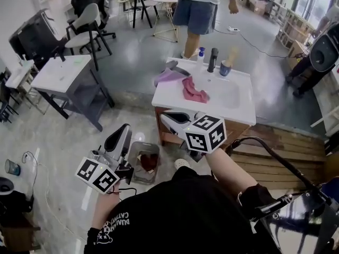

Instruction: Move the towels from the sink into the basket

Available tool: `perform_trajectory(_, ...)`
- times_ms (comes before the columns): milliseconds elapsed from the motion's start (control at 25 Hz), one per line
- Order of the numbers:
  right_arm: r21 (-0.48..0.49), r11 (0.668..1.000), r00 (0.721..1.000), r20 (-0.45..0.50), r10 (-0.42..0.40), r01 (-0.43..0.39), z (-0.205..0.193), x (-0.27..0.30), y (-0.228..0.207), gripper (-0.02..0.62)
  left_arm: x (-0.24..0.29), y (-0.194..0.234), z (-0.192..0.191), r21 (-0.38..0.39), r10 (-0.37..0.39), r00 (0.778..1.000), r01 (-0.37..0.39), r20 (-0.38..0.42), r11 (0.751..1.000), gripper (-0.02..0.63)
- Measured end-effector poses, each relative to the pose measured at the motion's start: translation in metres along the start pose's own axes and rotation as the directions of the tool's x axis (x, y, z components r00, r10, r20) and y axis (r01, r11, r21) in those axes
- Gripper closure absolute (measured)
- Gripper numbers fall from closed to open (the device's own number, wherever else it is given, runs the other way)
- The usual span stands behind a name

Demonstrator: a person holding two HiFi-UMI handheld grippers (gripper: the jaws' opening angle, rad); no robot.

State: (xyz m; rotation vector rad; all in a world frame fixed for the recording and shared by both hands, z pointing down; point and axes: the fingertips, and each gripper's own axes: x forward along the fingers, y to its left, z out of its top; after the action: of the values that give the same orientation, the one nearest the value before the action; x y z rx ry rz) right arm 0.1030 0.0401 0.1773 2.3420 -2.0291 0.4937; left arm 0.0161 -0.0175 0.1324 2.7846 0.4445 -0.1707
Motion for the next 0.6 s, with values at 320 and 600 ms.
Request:
perform_trajectory(320, 0.044, 0.999, 0.999, 0.041, -0.033, 0.032, 0.012, 0.004, -0.075, 0.591, 0.053, 0.025, 0.009, 0.034, 0.032, 0.999, -0.033, 0.036, 0.999, 0.603)
perform_trajectory(600, 0.033, 0.999, 1.000, 0.026, -0.011, 0.010, 0.033, 0.037, -0.158, 0.591, 0.121, 0.068, 0.005, 0.011, 0.075, 0.997, -0.076, 0.031, 0.997, 0.603)
